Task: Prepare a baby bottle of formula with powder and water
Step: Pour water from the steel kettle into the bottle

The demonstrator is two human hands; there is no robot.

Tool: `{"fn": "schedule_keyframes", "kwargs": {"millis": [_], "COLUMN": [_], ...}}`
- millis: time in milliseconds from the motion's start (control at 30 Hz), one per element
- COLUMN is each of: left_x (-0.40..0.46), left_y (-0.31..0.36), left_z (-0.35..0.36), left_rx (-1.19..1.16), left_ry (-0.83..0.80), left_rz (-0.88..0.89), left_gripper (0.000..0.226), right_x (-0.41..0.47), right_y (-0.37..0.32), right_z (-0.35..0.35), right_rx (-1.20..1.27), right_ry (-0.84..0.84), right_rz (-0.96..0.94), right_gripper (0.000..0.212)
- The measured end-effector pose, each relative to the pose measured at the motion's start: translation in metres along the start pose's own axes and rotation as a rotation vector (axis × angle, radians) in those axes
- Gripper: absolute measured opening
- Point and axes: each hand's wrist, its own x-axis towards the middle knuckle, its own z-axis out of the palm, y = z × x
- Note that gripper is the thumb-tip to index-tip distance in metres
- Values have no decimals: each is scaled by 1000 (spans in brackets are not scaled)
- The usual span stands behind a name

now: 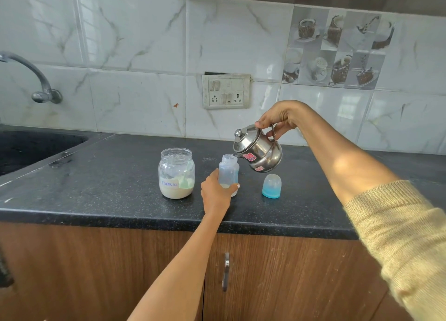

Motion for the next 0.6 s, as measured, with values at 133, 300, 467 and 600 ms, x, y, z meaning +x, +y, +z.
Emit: {"fn": "schedule_keyframes", "kwargs": {"millis": [133, 300, 467, 600], "left_x": [0, 1, 1, 1], "left_y": [0, 0, 0, -1], "left_z": [0, 0, 0, 0], "left_rx": [8, 13, 9, -1], "left_ry": [-2, 2, 5, 4], "left_rz": [-1, -19, -18, -21], "left_gripper": [60, 63, 64, 63], "right_x": [-1, 0, -2, -2], "right_y": [-1, -2, -4, -5], "right_z": [0, -1, 0, 0], "right_rx": [-12, -23, -36, -43], "right_ry": [0, 0, -5, -5], "right_rz": [1, 1, 3, 5], "right_gripper": [45, 45, 45, 45]}}
